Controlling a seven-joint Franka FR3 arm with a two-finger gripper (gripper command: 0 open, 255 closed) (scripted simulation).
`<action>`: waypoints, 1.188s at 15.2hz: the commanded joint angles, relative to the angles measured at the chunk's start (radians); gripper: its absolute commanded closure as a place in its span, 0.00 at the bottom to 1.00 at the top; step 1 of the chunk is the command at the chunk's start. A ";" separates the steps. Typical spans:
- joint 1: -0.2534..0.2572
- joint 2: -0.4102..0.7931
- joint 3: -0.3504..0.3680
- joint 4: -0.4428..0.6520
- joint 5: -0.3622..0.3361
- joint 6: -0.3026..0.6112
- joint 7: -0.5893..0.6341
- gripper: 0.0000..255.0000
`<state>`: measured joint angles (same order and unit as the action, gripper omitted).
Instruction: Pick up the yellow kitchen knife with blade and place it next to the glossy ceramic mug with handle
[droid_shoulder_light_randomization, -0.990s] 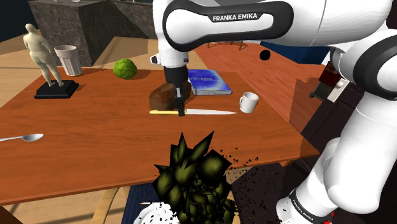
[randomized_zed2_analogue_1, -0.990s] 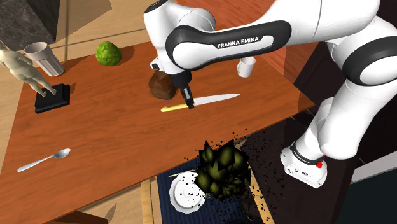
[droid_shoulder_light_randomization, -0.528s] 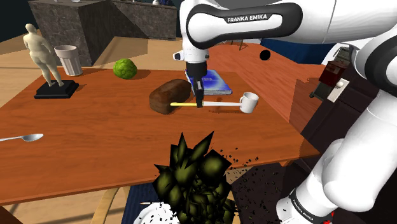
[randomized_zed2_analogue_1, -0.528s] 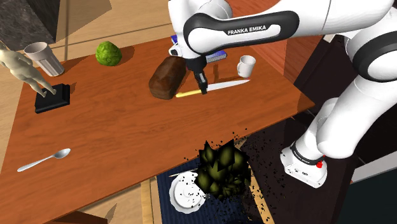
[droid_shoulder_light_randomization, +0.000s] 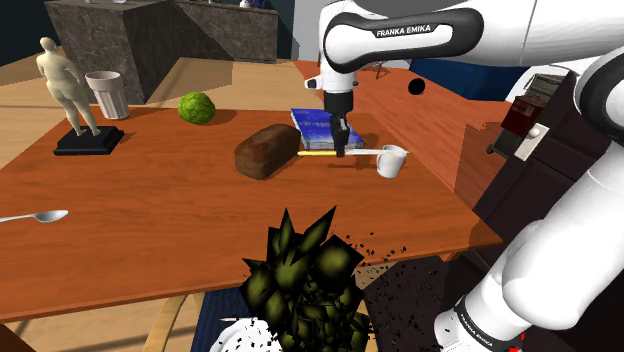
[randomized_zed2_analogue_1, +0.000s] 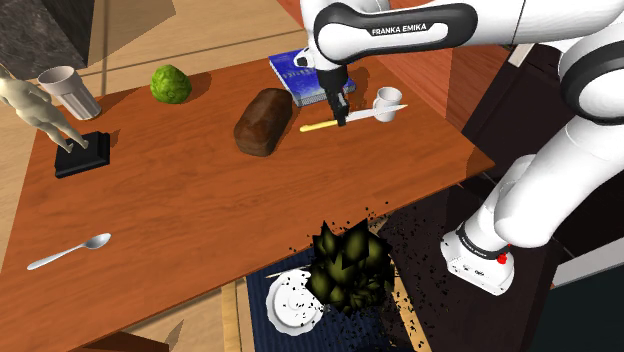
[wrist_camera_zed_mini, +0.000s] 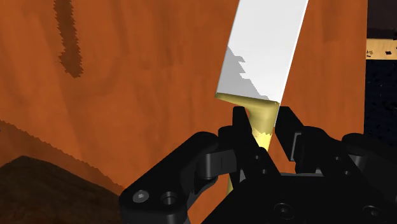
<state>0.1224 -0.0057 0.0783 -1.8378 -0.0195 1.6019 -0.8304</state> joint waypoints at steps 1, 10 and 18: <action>-0.024 -0.002 -0.025 -0.003 -0.012 0.002 -0.049 1.00; -0.103 0.017 -0.104 -0.008 -0.047 0.034 -0.199 1.00; -0.103 0.033 -0.105 -0.096 -0.048 0.138 -0.194 1.00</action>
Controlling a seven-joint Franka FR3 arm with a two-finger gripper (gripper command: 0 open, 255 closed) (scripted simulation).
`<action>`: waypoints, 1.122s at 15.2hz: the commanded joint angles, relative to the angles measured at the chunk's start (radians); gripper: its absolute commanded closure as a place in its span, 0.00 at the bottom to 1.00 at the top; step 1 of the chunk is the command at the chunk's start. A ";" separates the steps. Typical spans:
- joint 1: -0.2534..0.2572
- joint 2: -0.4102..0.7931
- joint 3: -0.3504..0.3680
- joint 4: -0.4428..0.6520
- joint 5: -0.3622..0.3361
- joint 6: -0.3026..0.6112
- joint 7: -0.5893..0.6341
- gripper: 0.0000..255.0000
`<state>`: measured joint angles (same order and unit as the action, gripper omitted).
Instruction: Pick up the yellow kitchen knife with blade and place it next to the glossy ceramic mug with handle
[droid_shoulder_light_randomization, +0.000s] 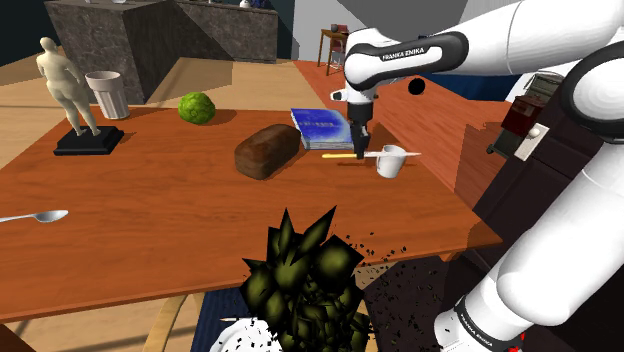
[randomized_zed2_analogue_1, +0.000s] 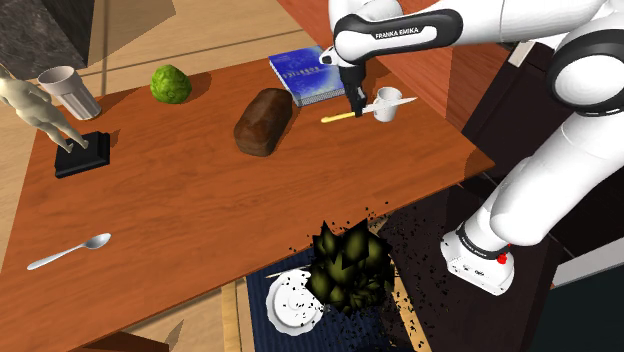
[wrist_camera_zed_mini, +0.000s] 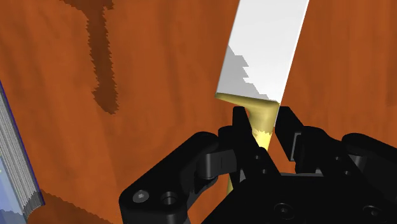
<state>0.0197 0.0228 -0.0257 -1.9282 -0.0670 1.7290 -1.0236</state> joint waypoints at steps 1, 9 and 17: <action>-0.001 0.008 -0.001 -0.016 0.000 0.024 0.000 1.00; -0.001 0.039 -0.001 -0.087 -0.001 0.127 0.006 1.00; -0.002 0.083 -0.002 -0.145 -0.003 0.228 0.011 1.00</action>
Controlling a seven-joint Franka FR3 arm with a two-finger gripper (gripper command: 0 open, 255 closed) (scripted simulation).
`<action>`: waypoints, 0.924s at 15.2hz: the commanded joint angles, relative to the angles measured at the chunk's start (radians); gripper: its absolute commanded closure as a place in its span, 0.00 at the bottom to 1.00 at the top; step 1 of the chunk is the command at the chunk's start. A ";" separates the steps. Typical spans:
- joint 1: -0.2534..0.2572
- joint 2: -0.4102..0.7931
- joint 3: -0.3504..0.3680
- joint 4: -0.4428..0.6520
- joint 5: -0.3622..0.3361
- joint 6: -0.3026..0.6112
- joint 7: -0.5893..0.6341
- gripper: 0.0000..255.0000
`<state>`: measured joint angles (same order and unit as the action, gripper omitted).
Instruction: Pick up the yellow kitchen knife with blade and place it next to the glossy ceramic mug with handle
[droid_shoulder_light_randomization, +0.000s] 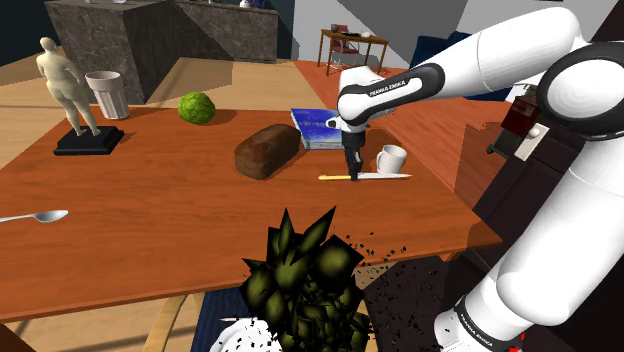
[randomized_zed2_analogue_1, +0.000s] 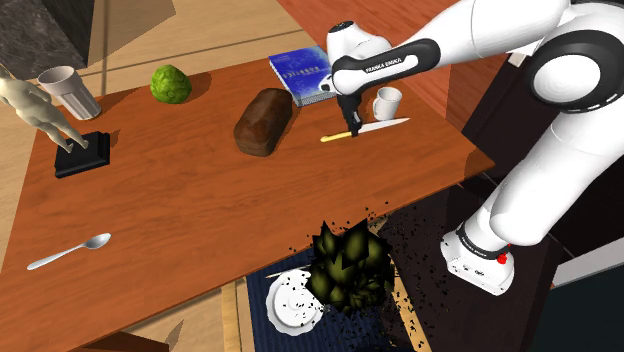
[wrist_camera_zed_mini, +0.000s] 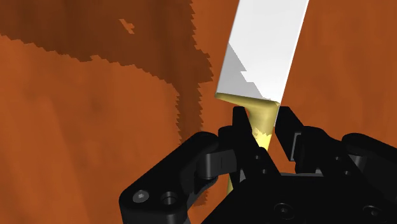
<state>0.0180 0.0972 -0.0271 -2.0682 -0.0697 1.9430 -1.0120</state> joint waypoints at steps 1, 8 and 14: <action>-0.001 0.015 -0.001 -0.011 0.000 0.027 0.001 1.00; -0.001 0.033 -0.001 -0.026 -0.001 0.059 0.002 1.00; -0.001 0.033 -0.001 -0.026 -0.001 0.059 0.002 0.00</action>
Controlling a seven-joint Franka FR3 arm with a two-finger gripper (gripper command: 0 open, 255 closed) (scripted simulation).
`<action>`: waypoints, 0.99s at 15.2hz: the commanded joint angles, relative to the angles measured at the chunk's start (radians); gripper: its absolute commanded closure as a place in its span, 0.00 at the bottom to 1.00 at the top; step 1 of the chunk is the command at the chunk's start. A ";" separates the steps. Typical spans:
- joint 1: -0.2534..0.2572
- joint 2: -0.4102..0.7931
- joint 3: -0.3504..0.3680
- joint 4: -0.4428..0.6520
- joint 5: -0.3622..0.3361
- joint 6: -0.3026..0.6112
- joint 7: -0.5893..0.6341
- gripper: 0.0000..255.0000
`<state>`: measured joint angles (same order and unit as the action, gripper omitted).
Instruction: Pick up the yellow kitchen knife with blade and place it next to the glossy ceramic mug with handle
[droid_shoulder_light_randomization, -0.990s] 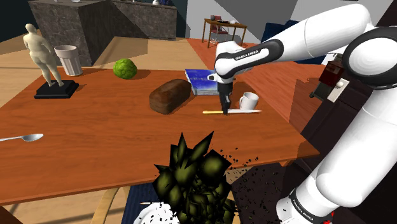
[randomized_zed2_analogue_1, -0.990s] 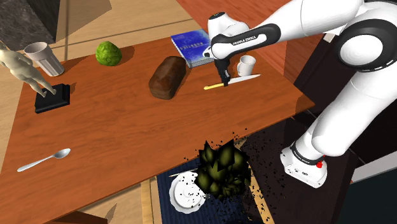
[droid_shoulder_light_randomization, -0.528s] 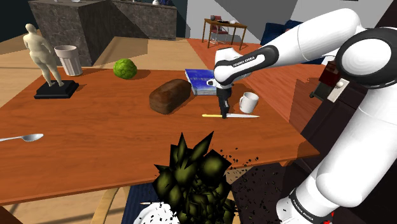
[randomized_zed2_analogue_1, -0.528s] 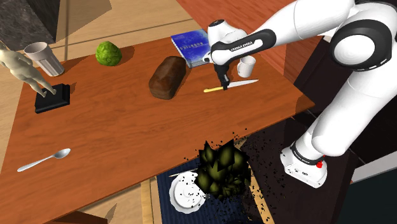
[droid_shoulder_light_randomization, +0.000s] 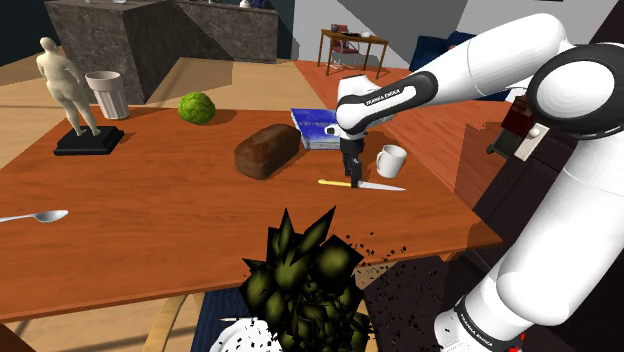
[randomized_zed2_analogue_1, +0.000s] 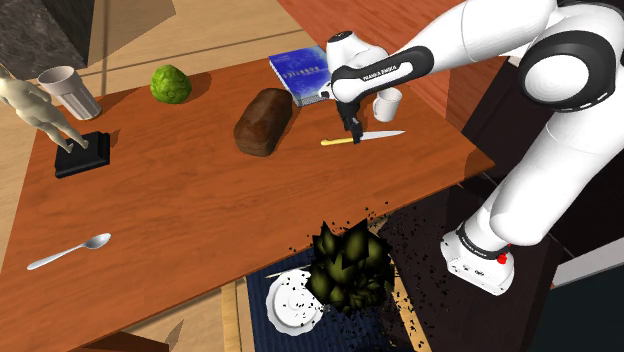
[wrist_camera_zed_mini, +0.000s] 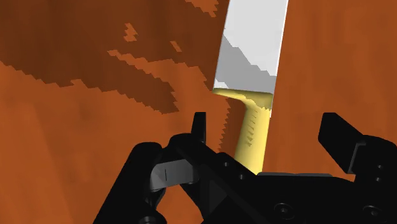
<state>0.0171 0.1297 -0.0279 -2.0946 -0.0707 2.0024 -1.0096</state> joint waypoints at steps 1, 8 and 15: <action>0.000 0.000 0.000 0.000 0.000 0.000 0.000 0.00; 0.004 -0.024 0.003 0.102 0.004 -0.126 -0.002 0.00; 0.004 -0.024 0.003 0.102 0.004 -0.126 -0.002 0.00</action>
